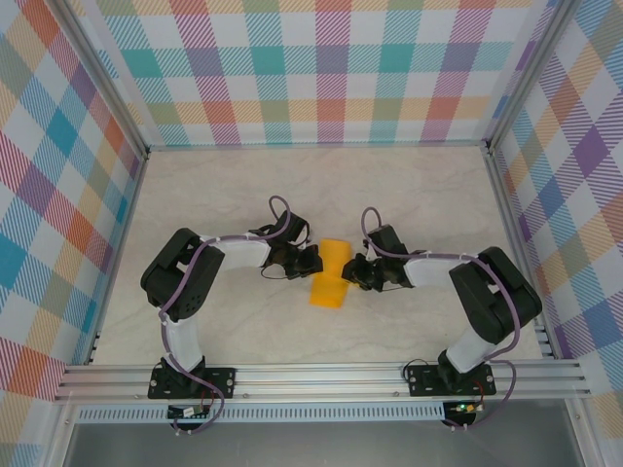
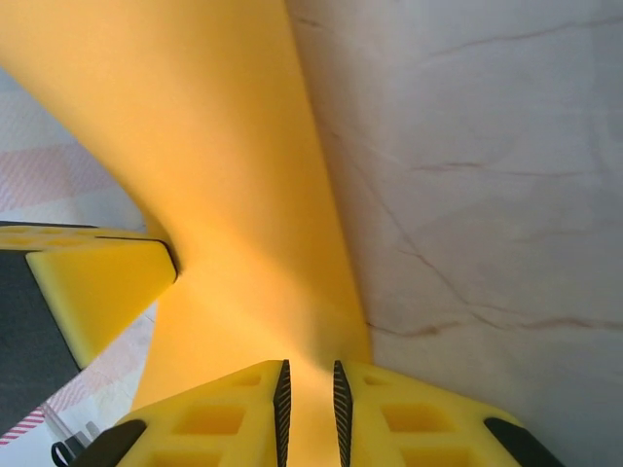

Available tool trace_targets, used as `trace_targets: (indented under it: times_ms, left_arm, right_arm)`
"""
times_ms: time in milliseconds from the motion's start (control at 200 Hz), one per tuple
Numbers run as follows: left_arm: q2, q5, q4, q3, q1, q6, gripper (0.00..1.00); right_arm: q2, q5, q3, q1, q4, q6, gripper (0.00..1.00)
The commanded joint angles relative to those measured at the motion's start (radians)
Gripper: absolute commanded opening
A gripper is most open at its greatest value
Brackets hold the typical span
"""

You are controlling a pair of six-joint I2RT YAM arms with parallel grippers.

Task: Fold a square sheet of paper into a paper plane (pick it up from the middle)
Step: Fold the square sheet of paper in half at the center of the table.

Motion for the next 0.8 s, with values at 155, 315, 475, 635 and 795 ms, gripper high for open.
trace_targets:
  times_ms: [155, 315, 475, 635, 795]
  left_arm:
    - [0.049, -0.124, -0.142, -0.045, 0.003, 0.027, 0.01]
    - [0.057, -0.126, -0.146, -0.036, 0.003, 0.025, 0.01]
    - [0.065, -0.126, -0.157, -0.028, 0.003, 0.025, 0.01]
    - [0.065, -0.136, -0.197, -0.032, 0.003, 0.029, 0.0]
    - [0.069, -0.173, -0.234, -0.039, 0.003, 0.031, 0.0]
  right_arm:
    - [-0.046, -0.036, 0.076, -0.008, -0.016, -0.053, 0.22]
    - [0.092, -0.077, 0.159, -0.006, 0.019, -0.043, 0.21]
    - [0.175, -0.08, 0.199, -0.001, 0.039, -0.044, 0.19]
    - [0.204, -0.025, 0.166, -0.03, 0.038, -0.068, 0.19]
    - [0.187, 0.009, 0.109, -0.091, 0.071, -0.075, 0.2]
